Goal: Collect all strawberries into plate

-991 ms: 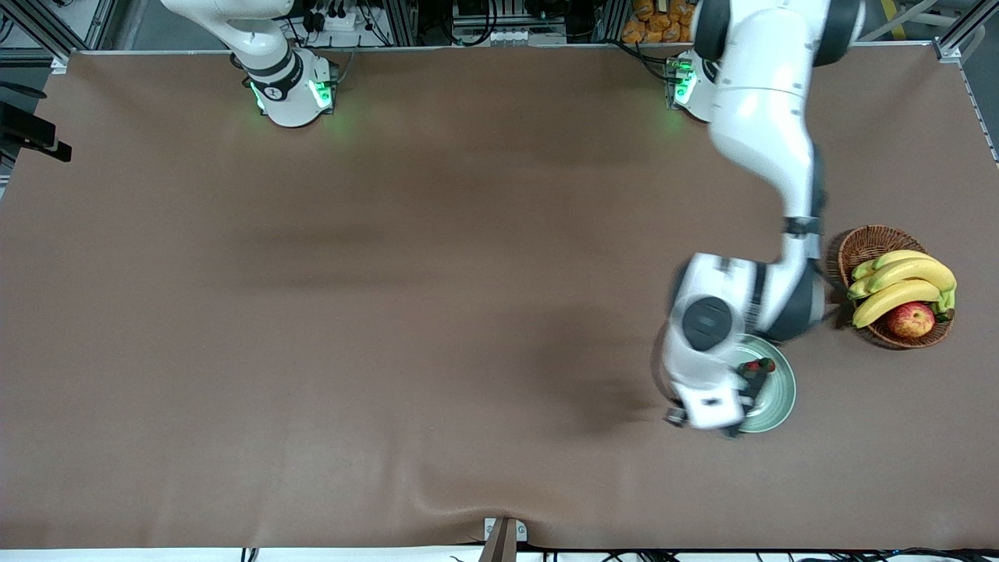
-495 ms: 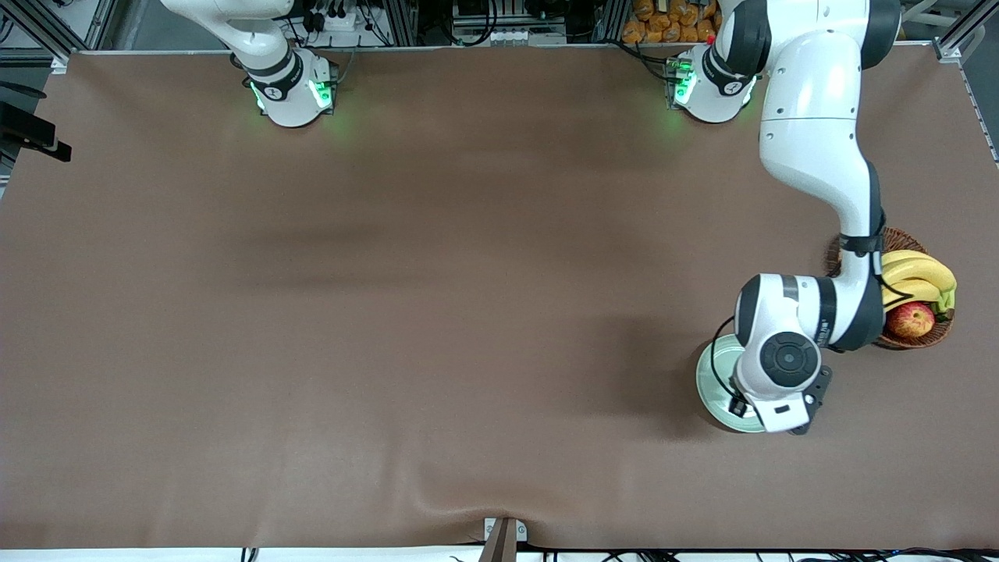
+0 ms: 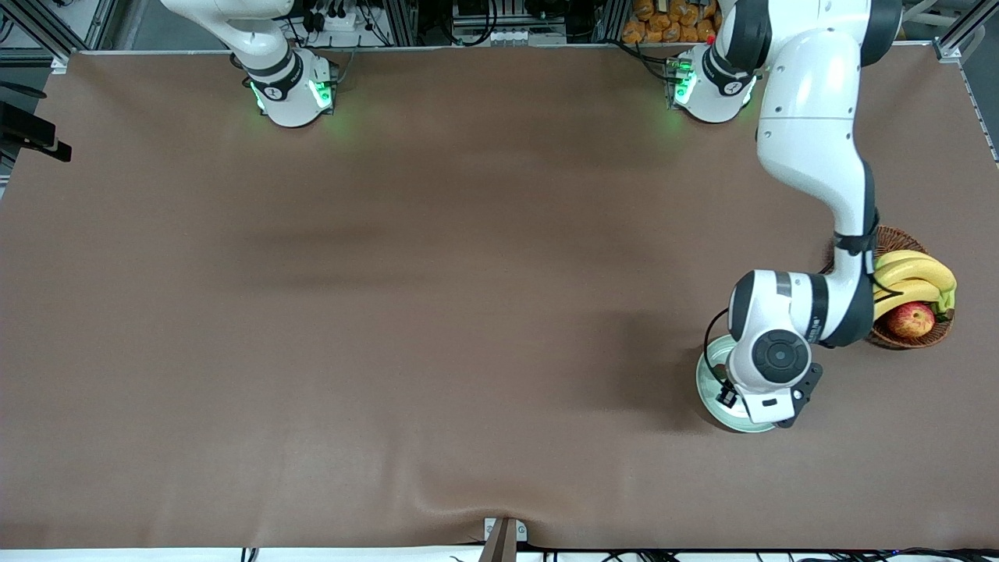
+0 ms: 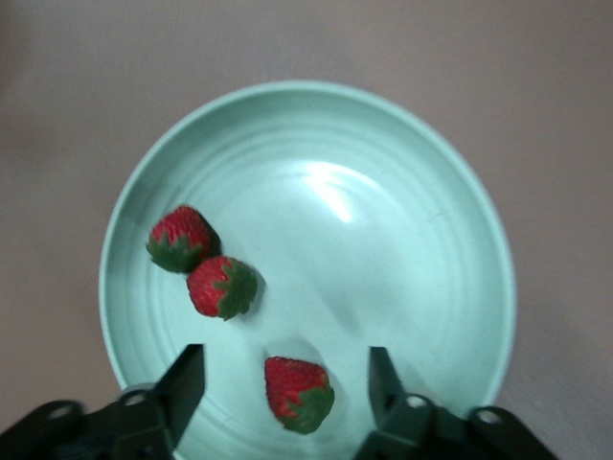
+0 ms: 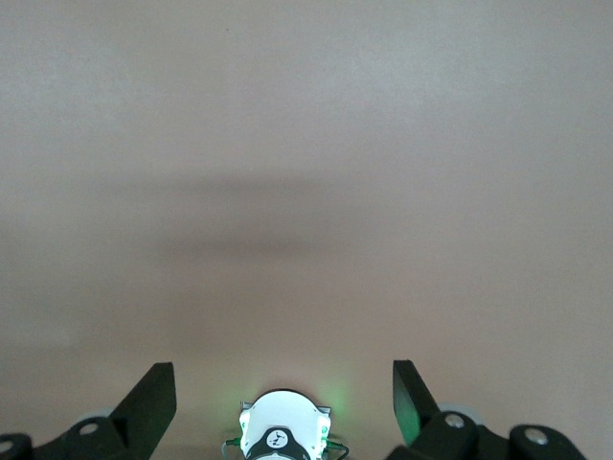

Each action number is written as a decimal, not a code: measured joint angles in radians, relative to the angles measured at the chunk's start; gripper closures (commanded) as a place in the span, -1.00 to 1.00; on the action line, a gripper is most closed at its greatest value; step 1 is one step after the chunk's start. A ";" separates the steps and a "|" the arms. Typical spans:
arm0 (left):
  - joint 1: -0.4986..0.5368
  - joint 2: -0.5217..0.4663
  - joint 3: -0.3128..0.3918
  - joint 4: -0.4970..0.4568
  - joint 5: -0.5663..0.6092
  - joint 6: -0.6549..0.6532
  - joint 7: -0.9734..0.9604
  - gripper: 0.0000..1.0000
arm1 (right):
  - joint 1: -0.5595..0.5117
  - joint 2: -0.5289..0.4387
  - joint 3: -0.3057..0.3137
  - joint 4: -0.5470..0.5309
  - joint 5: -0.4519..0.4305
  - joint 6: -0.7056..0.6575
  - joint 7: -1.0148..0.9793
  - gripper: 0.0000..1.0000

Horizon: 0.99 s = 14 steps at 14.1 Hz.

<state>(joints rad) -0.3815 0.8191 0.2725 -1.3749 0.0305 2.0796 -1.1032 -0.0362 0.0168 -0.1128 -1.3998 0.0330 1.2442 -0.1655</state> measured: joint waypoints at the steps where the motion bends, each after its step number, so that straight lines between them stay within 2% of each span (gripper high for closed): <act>1: 0.007 -0.029 0.001 0.000 0.000 -0.022 0.056 -1.00 | 0.000 0.000 0.000 0.000 0.000 0.000 0.000 -1.00; 5: 0.045 -0.167 0.002 -0.016 0.000 -0.082 0.277 -1.00 | 0.001 0.000 0.001 0.000 0.000 0.000 0.000 -1.00; 9: 0.066 -0.322 0.001 -0.083 -0.002 -0.114 0.461 -1.00 | 0.001 0.000 0.002 0.000 0.000 0.000 0.000 -1.00; 14: 0.072 -0.469 -0.002 -0.106 -0.035 -0.250 0.654 -1.00 | 0.001 -0.001 0.001 0.002 -0.019 -0.033 0.000 -1.00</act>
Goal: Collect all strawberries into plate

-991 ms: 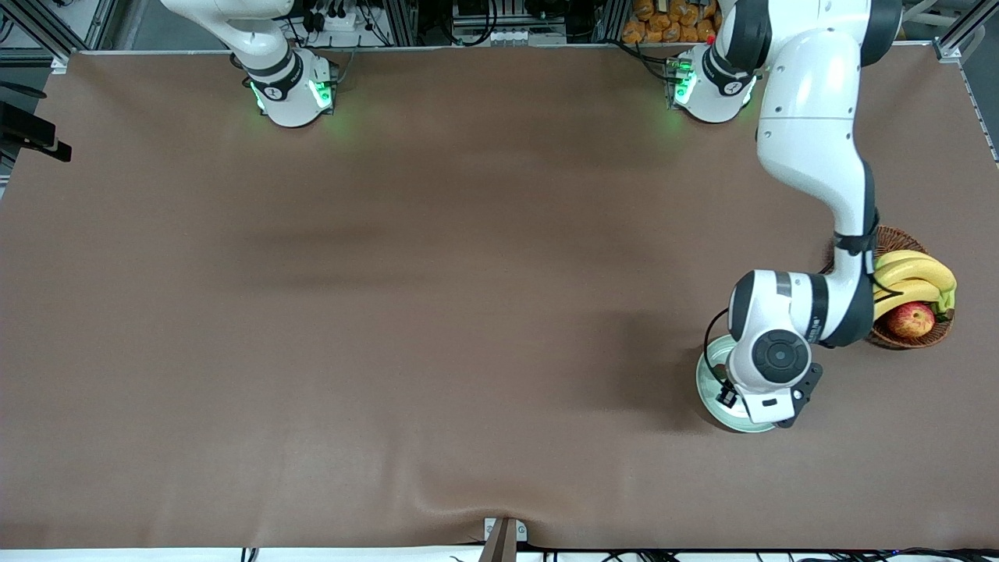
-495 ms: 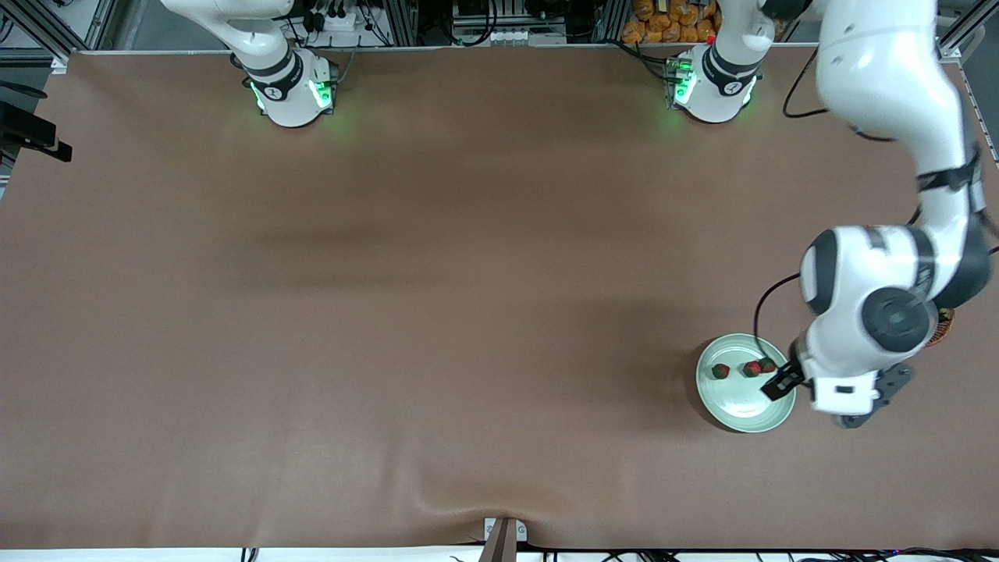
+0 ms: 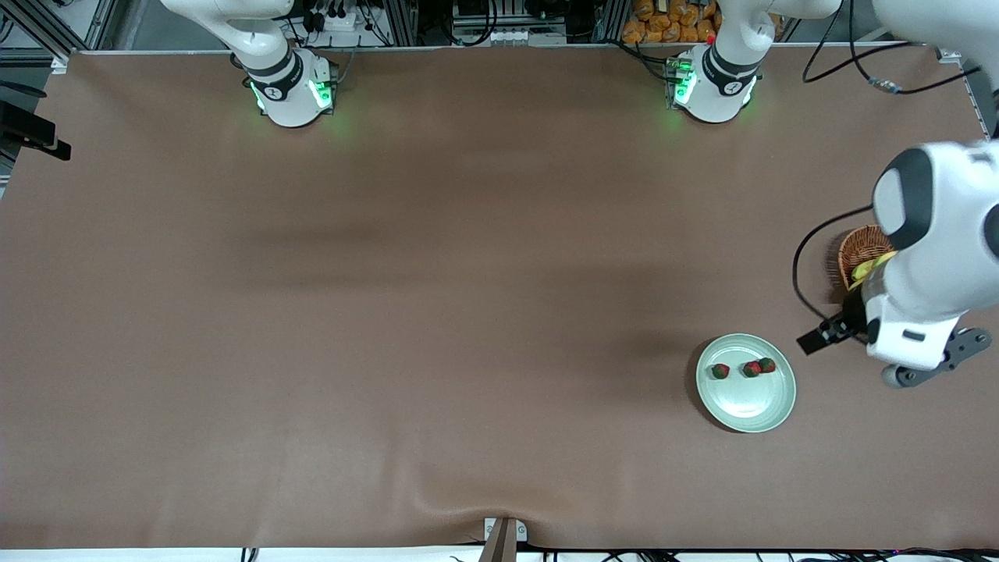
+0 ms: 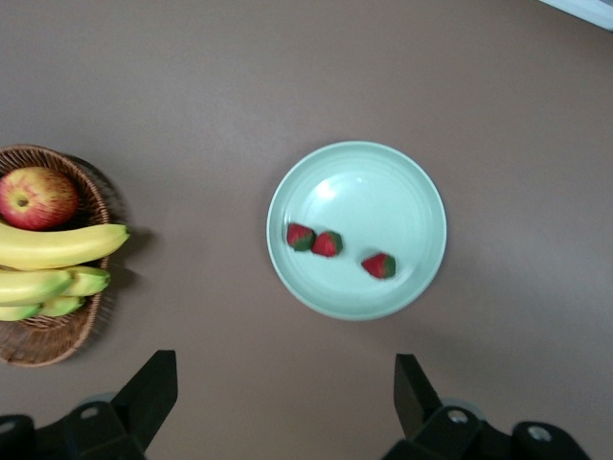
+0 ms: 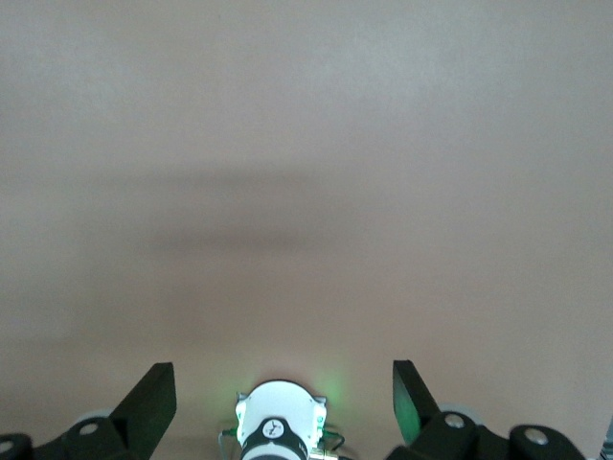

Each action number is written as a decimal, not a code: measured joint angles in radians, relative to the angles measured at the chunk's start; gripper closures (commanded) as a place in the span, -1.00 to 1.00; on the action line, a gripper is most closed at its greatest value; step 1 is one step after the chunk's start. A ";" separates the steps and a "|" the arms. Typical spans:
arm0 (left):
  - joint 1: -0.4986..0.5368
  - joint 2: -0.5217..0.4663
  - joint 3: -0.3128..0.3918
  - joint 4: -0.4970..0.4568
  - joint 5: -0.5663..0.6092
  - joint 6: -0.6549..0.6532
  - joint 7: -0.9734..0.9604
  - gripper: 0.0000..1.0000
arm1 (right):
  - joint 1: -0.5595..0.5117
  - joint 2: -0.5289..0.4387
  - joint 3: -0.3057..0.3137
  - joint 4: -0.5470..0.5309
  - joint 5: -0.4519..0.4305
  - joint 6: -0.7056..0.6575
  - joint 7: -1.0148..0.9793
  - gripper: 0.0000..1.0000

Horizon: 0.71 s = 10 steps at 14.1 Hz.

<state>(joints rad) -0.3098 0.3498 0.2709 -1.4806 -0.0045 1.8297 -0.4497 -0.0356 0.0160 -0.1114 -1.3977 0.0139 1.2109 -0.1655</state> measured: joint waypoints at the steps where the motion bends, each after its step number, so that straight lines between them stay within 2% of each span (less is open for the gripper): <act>1: 0.000 -0.028 0.000 -0.001 -0.001 -0.028 0.031 -1.00 | 0.000 -0.001 0.000 0.004 -0.005 -0.017 0.000 -1.00; 4: 0.019 -0.106 -0.022 -0.004 -0.003 -0.119 0.147 -1.00 | 0.000 -0.002 0.000 0.028 -0.009 -0.031 0.000 -1.00; 8: 0.167 -0.202 -0.188 -0.007 -0.003 -0.235 0.281 -1.00 | 0.000 -0.003 0.000 0.034 -0.009 -0.043 0.001 -1.00; 10: 0.184 -0.243 -0.209 -0.010 -0.003 -0.282 0.332 -1.00 | 0.001 -0.003 0.001 0.034 -0.009 -0.043 0.001 -1.00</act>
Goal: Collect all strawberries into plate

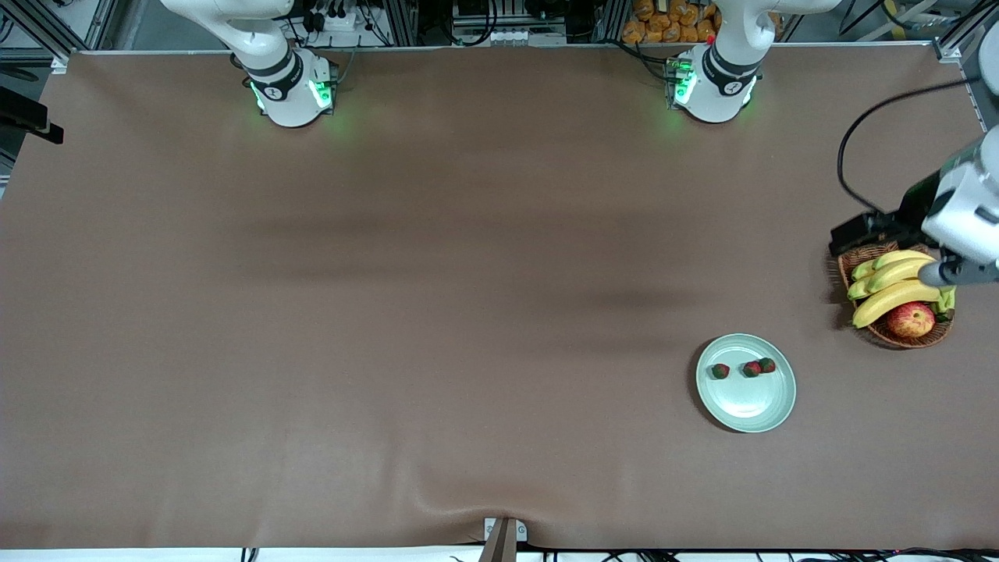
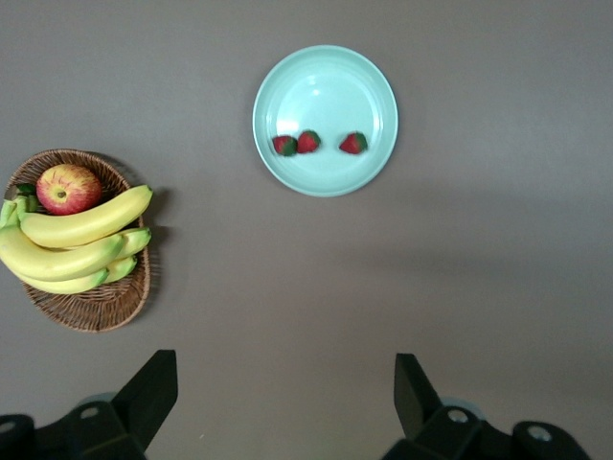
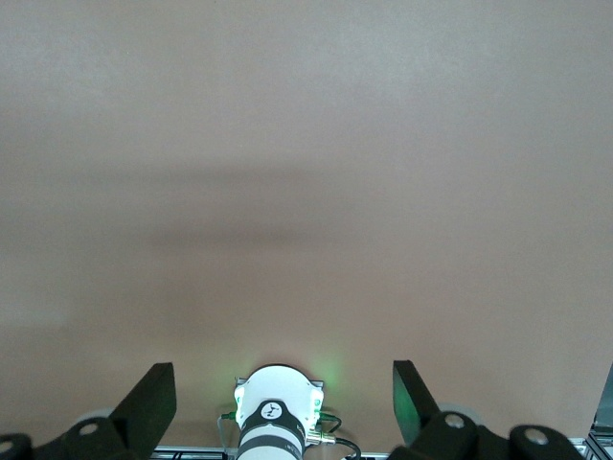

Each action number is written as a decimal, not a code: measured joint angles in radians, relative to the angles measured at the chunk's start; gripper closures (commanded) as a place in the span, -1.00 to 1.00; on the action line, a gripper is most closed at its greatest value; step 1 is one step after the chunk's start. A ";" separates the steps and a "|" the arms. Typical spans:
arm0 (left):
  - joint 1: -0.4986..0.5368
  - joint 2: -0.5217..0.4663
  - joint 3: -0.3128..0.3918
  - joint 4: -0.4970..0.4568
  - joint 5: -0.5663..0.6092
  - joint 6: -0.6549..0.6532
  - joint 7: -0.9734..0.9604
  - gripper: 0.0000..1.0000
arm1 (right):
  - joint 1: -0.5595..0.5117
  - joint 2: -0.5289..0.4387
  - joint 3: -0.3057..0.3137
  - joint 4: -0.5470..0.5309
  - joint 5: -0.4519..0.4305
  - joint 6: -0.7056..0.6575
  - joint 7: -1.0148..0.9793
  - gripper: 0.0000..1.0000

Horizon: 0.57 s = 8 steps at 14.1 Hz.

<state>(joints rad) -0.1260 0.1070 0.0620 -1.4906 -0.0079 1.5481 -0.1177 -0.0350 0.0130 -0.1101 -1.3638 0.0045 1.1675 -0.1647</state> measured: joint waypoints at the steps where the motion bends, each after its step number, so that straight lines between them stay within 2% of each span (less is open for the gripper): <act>1: 0.002 -0.017 -0.001 -0.002 0.000 -0.012 0.025 -1.00 | 0.000 0.000 0.001 0.000 0.000 0.000 0.000 -1.00; 8: 0.038 -0.078 -0.081 -0.009 0.014 -0.063 0.083 -1.00 | 0.001 0.000 0.006 0.005 0.000 -0.004 0.002 -1.00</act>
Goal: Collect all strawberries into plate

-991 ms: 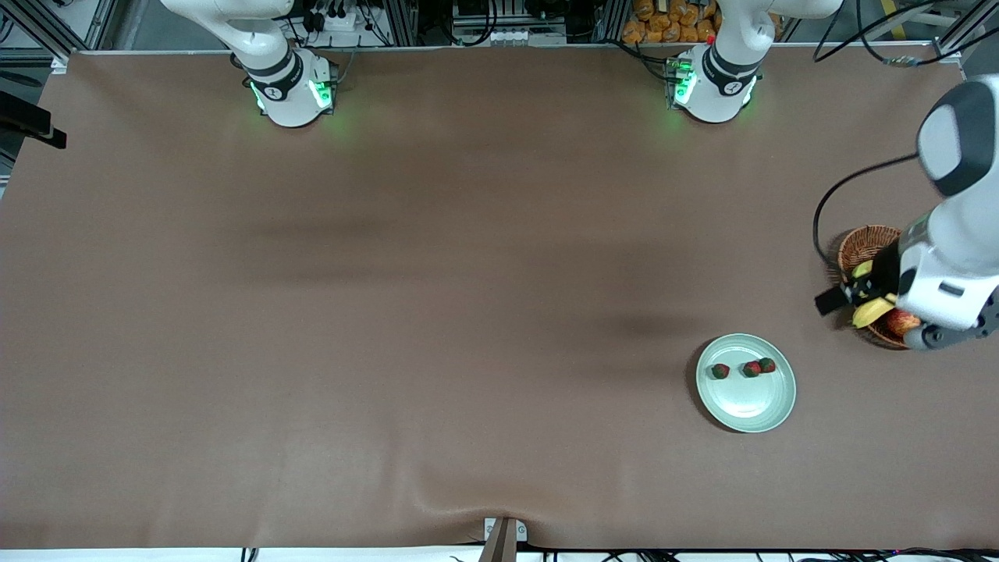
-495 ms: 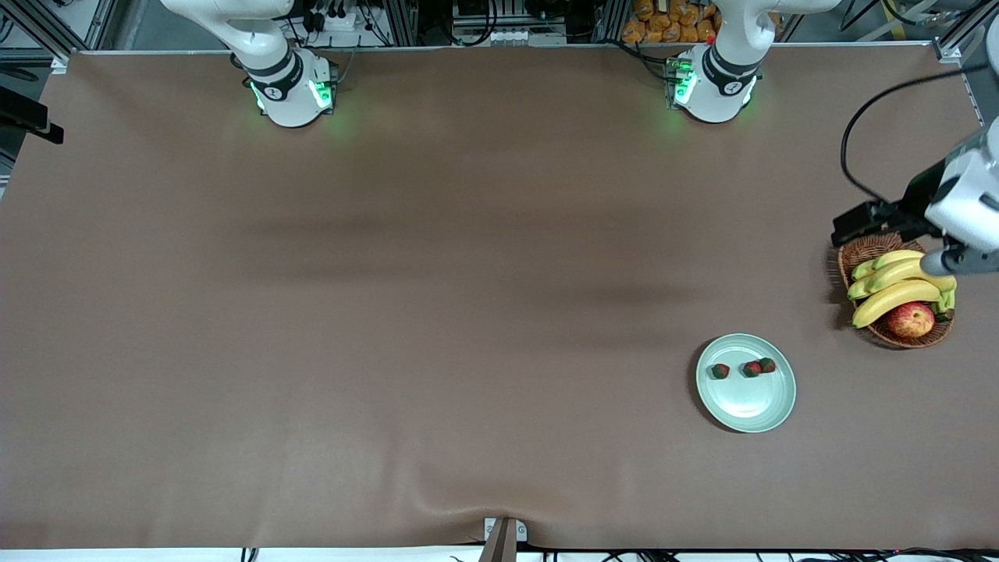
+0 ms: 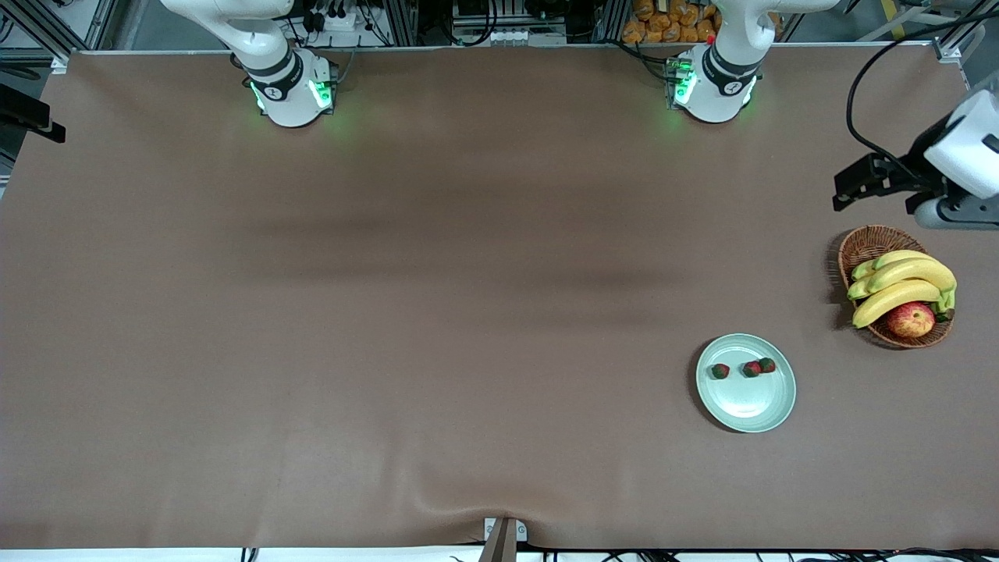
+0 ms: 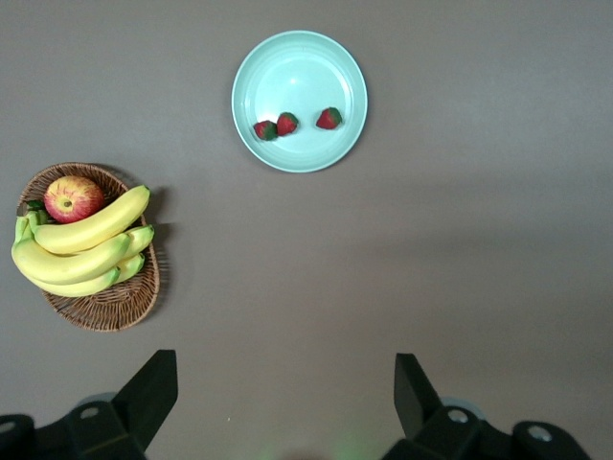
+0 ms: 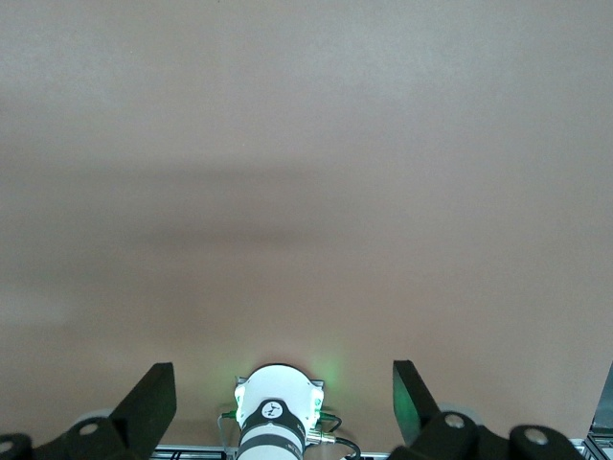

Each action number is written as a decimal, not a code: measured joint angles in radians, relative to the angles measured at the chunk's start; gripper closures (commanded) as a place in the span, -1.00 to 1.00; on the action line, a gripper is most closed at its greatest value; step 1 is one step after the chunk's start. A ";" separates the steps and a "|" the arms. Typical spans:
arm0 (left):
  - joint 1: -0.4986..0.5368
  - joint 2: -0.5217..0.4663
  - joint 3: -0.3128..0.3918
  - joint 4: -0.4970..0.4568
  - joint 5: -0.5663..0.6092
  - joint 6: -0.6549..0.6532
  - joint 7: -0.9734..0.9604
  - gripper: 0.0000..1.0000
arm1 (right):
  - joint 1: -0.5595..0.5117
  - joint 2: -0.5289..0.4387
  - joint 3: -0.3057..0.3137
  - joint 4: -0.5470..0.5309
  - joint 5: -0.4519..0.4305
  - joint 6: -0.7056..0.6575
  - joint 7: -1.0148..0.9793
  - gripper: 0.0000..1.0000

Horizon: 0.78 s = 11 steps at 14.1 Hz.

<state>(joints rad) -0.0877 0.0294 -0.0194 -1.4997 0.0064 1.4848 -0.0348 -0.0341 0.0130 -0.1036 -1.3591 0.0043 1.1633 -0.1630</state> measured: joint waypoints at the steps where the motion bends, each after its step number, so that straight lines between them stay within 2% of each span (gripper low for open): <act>1: 0.007 -0.007 -0.009 0.000 0.001 -0.004 0.000 -1.00 | 0.000 0.000 0.000 0.000 0.000 0.000 0.000 -1.00; 11: 0.028 -0.029 -0.027 -0.006 0.001 -0.009 -0.005 -1.00 | 0.007 0.000 0.010 0.000 0.000 0.000 0.000 -1.00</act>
<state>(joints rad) -0.0596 0.0007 -0.0469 -1.5058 0.0079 1.4753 -0.0401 -0.0271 0.0130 -0.0936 -1.3586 0.0040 1.1633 -0.1626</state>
